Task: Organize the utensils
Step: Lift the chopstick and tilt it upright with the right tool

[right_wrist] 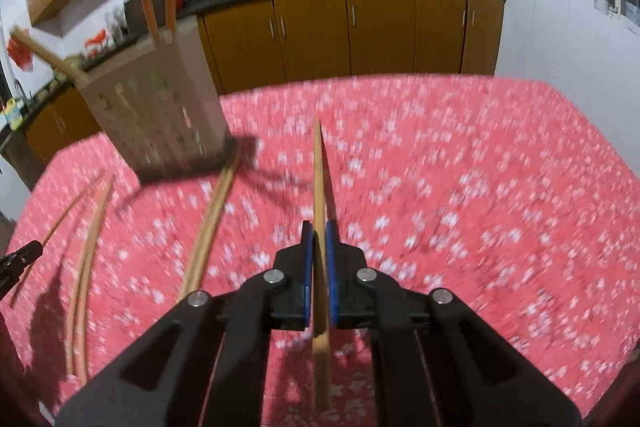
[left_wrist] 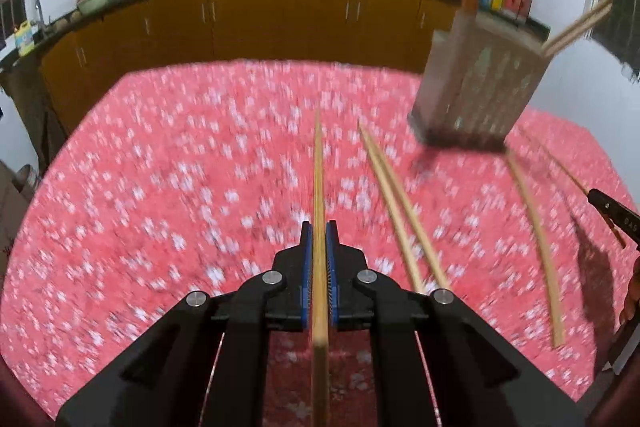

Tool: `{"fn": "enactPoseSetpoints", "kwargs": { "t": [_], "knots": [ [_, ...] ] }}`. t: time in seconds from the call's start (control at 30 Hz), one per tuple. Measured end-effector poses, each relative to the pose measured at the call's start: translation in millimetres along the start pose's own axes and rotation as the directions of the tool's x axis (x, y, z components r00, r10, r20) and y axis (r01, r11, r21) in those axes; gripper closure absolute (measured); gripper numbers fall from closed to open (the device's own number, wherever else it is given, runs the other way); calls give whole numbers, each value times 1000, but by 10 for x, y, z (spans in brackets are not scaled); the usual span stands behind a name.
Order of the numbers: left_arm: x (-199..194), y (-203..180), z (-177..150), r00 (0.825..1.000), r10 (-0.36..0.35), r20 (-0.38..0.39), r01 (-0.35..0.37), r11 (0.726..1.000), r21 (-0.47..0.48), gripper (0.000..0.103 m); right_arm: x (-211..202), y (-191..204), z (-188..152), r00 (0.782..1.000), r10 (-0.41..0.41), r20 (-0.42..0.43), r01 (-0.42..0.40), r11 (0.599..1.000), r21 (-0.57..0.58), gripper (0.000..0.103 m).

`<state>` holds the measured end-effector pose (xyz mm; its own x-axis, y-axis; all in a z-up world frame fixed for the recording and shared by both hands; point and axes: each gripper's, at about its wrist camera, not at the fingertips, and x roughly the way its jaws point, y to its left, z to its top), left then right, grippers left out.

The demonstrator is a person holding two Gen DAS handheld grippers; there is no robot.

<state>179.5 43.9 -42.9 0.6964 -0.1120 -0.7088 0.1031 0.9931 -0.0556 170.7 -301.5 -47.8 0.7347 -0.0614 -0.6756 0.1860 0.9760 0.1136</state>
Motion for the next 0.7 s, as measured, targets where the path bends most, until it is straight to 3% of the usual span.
{"fn": "enactPoseSetpoints", "kwargs": {
  "t": [0.23,0.33,0.57,0.7],
  "knots": [
    [-487,23,344,983,-31,179,35,999,-17,96,-496,-36,314,985,22,170,-25,1000,11,95],
    [-622,30,449,973,-45,228,55,998,-34,96,-597,-16,382,978,28,206,-30,1000,7,95],
    [-756,43,633,959,-63,278,79,996,-47,96,-813,56,549,960,51,275,-49,999,-15,95],
    [-878,8,725,950,-84,301,99,994,-36,96,-1017,113,729,945,107,309,-105,994,-24,95]
  ]
}}
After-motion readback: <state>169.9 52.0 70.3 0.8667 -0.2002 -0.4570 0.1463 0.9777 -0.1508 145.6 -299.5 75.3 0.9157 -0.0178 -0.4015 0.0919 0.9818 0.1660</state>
